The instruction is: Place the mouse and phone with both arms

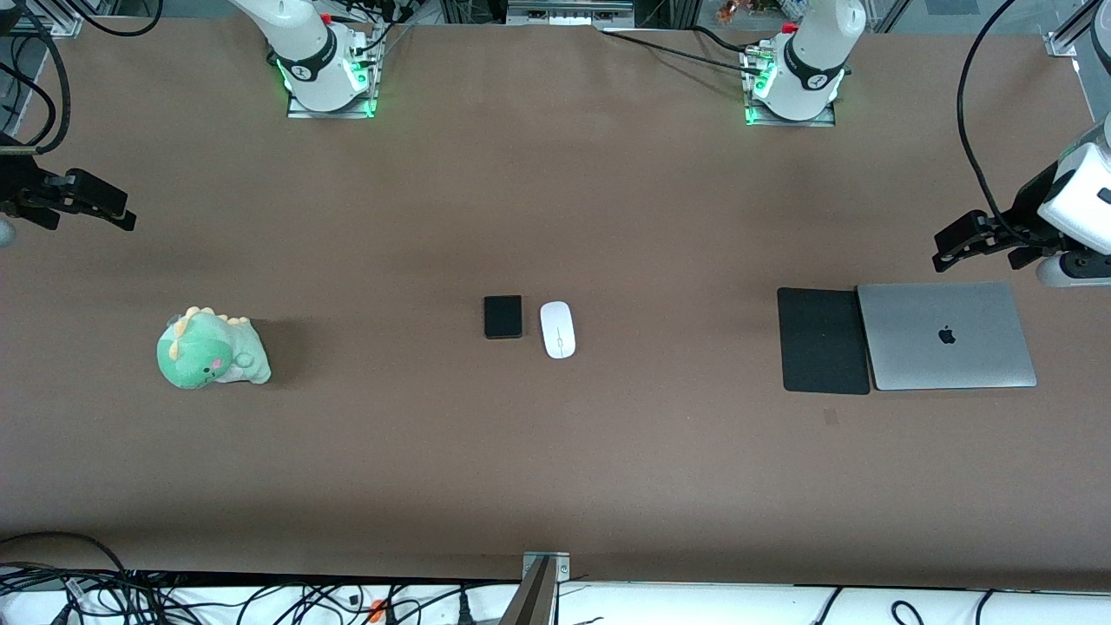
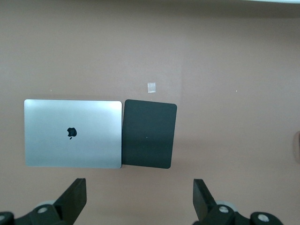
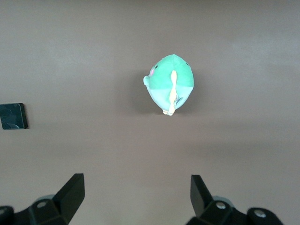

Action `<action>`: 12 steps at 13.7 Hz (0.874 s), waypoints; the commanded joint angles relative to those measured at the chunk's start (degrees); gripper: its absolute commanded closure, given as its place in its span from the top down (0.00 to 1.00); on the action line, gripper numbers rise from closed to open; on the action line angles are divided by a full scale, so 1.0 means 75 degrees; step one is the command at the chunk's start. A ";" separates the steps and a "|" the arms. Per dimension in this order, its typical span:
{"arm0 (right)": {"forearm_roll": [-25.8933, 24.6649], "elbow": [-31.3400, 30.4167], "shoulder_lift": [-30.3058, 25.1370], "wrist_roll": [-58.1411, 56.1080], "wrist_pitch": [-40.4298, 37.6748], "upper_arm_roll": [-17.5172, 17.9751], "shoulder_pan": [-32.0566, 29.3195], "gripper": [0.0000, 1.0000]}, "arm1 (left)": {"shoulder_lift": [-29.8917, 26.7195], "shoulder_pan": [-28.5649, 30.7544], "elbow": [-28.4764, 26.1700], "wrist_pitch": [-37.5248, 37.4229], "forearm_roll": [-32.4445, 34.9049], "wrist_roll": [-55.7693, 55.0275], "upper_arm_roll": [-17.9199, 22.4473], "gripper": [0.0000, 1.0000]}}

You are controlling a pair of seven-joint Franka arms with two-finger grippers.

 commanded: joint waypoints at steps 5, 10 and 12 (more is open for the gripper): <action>-0.0092 0.0178 0.0051 0.0034 -0.0126 0.0024 0.0001 1.00 | 0.0079 0.0019 0.0317 -0.0383 -0.0177 -0.0415 -0.0005 1.00; -0.0092 0.0167 0.0051 0.0034 -0.0126 0.0024 0.0001 1.00 | 0.0126 -0.0063 0.0399 -0.0442 -0.0189 -0.0674 -0.0064 1.00; -0.0092 0.0167 0.0051 0.0034 -0.0126 0.0024 0.0001 1.00 | 0.0138 -0.0075 0.0399 -0.0454 -0.0189 -0.0921 -0.0064 1.00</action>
